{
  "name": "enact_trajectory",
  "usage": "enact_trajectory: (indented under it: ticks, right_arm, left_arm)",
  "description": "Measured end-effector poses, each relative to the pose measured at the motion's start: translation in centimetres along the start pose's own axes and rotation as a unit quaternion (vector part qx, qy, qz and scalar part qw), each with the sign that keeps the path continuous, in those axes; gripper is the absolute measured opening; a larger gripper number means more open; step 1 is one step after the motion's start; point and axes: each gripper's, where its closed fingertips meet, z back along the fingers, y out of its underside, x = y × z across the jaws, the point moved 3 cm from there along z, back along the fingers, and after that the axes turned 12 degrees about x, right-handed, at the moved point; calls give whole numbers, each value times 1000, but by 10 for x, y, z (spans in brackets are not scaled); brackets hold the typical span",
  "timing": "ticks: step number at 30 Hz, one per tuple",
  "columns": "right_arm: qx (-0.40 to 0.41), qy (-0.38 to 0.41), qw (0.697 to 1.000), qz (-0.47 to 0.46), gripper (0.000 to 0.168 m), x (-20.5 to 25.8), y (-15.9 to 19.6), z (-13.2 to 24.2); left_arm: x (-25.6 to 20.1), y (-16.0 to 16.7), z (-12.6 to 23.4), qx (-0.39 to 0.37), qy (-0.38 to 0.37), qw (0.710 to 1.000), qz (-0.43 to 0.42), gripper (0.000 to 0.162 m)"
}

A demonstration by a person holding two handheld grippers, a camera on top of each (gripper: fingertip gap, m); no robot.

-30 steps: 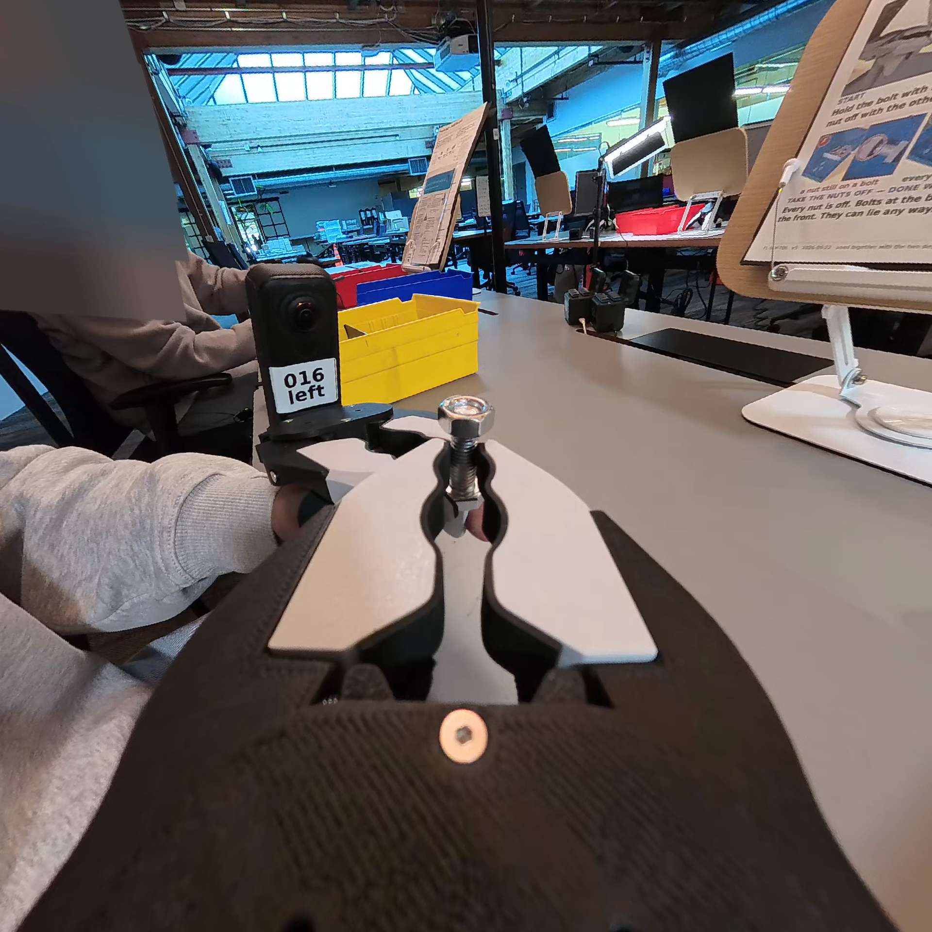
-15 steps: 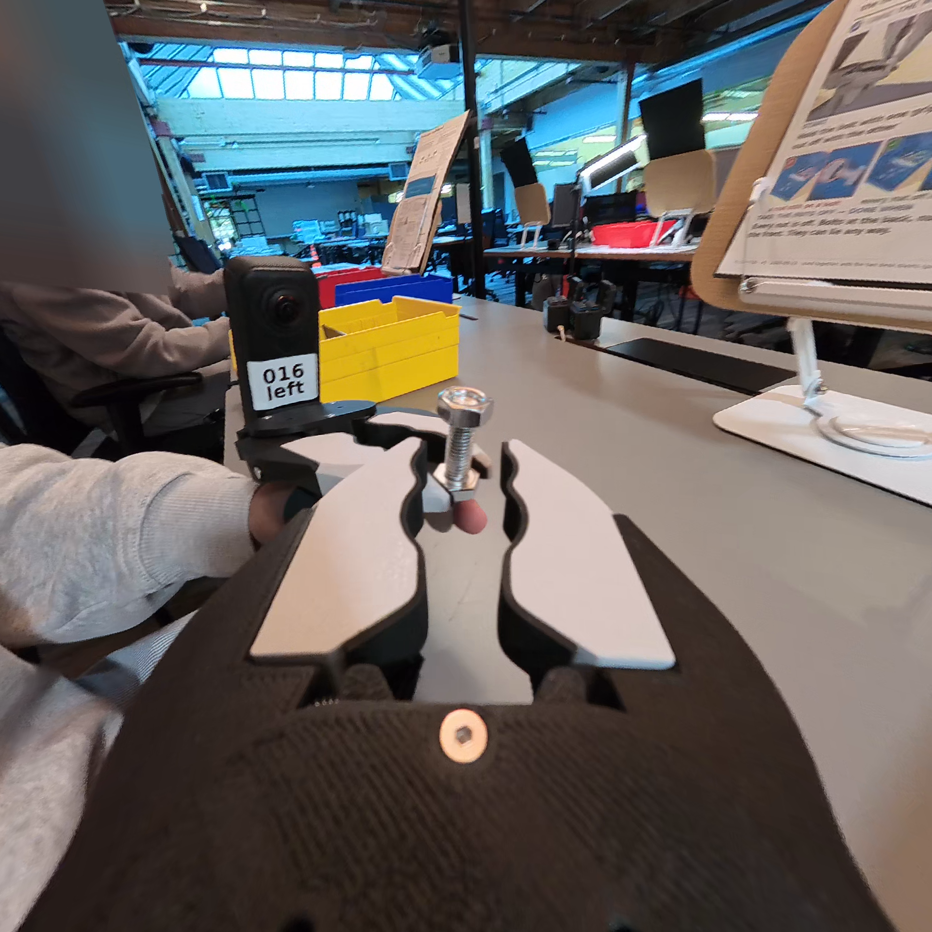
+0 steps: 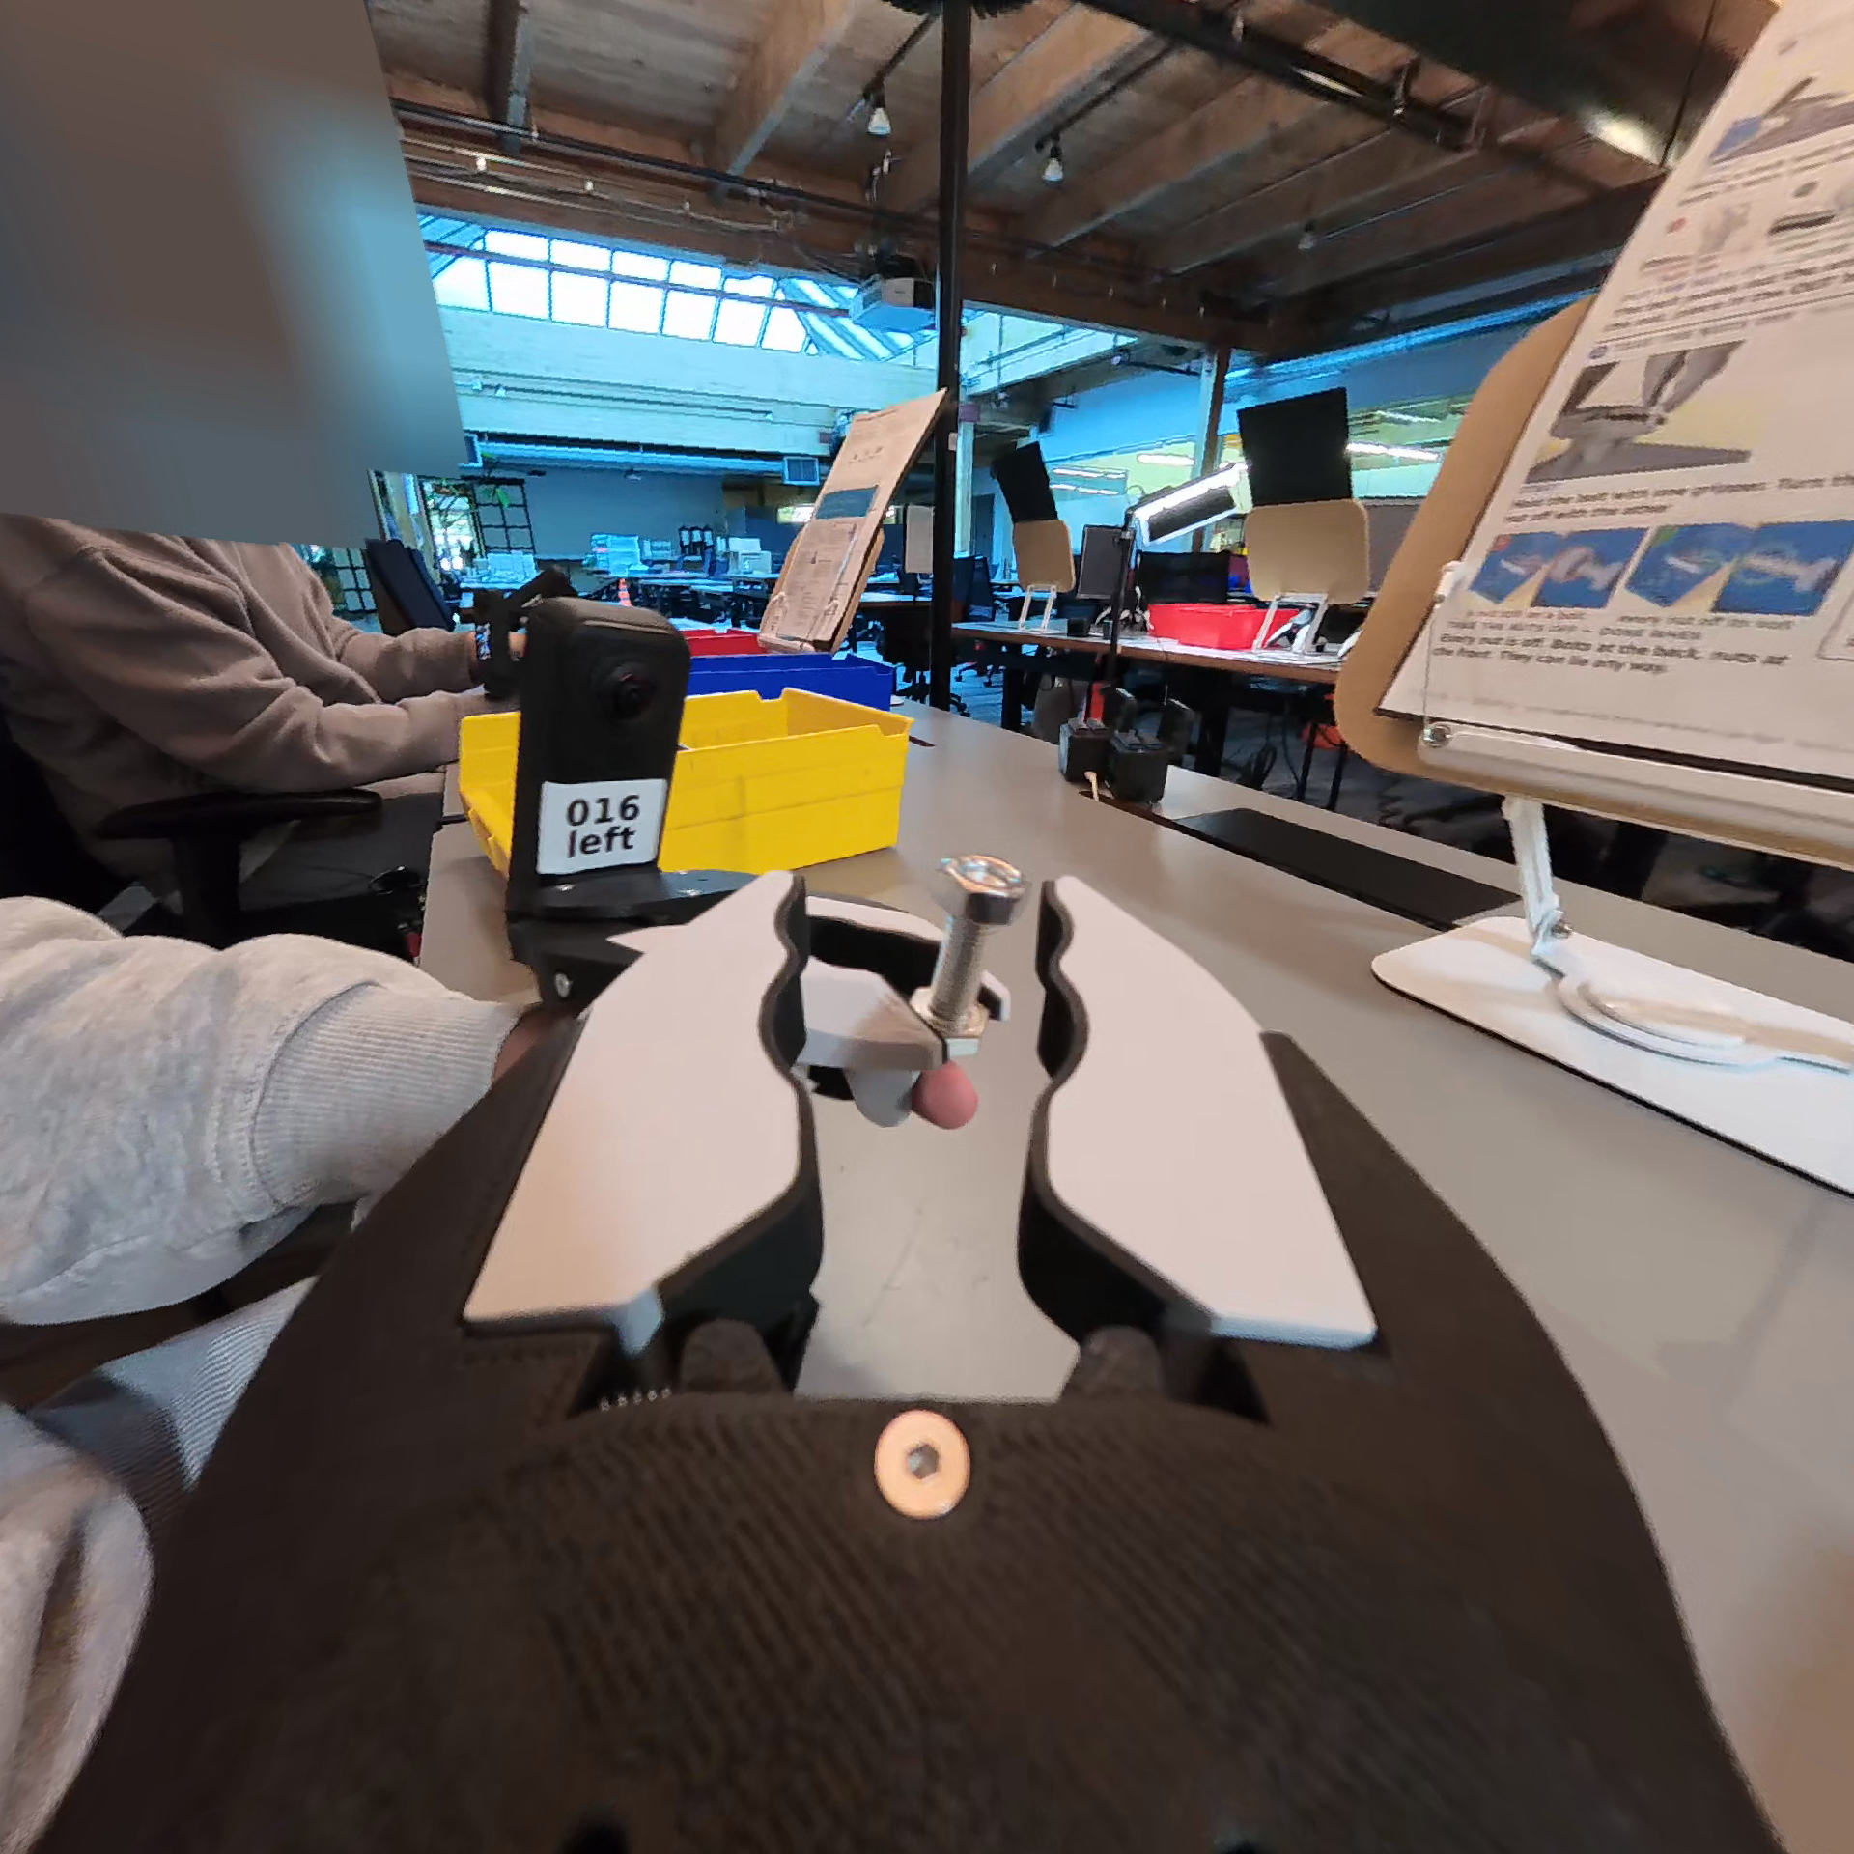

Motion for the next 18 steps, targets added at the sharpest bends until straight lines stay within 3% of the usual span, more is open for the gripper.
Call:
enact_trajectory:
  ticks: [6,12,18]
  right_arm:
    - [3,1,1000,5,20,-1,-1,4]
    - [-1,21,1000,0,33,-6,-1,3]
    - [5,8,1000,7,27,0,-1,2]
  left_arm:
    - [2,-1,1,-2,-4,1000,3,19]
    - [-1,0,0,-1,4,1000,0,19]
    - [0,0,0,-1,3,1000,3,19]
